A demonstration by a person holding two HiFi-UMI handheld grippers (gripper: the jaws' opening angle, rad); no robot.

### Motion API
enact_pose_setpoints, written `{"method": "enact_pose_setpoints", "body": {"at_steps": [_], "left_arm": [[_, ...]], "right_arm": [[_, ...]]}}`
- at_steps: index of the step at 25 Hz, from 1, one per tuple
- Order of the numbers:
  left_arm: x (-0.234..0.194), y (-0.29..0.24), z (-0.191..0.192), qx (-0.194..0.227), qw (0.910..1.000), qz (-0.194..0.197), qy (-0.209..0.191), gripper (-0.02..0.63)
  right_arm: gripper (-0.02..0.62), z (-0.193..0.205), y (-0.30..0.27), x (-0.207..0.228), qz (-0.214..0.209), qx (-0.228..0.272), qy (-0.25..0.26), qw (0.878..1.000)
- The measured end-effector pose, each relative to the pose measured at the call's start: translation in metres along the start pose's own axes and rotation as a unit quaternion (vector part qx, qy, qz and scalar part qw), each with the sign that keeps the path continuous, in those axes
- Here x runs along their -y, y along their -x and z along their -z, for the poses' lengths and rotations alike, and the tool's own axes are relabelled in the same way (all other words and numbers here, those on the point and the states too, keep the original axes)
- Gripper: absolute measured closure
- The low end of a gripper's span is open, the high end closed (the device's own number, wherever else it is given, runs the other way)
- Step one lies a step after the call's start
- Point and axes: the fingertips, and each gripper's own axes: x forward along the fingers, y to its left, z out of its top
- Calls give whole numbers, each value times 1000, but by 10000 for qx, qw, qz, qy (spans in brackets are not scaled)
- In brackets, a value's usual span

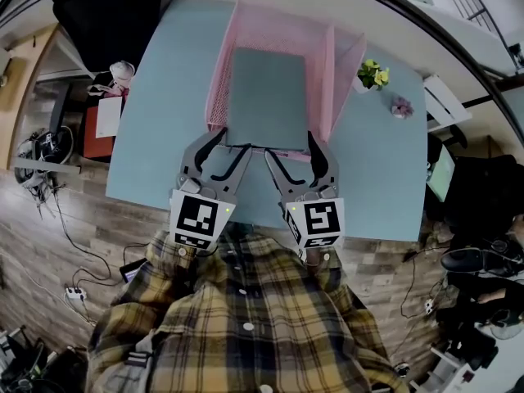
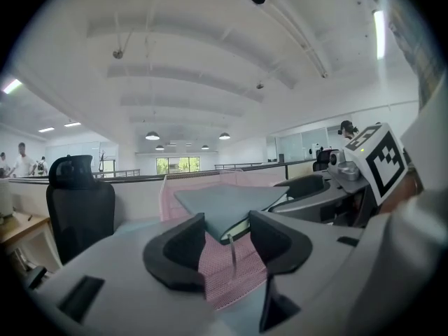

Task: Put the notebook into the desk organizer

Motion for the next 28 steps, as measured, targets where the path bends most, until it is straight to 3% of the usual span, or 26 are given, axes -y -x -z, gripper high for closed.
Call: {"method": "enact_pose_setpoints", "body": {"at_steps": [28], "left_arm": [[-32,-23,-3,-359,9984,-420,-150,434]], "right_arm": [[255,-5,-34,5,542,-355,-278,9975]]}}
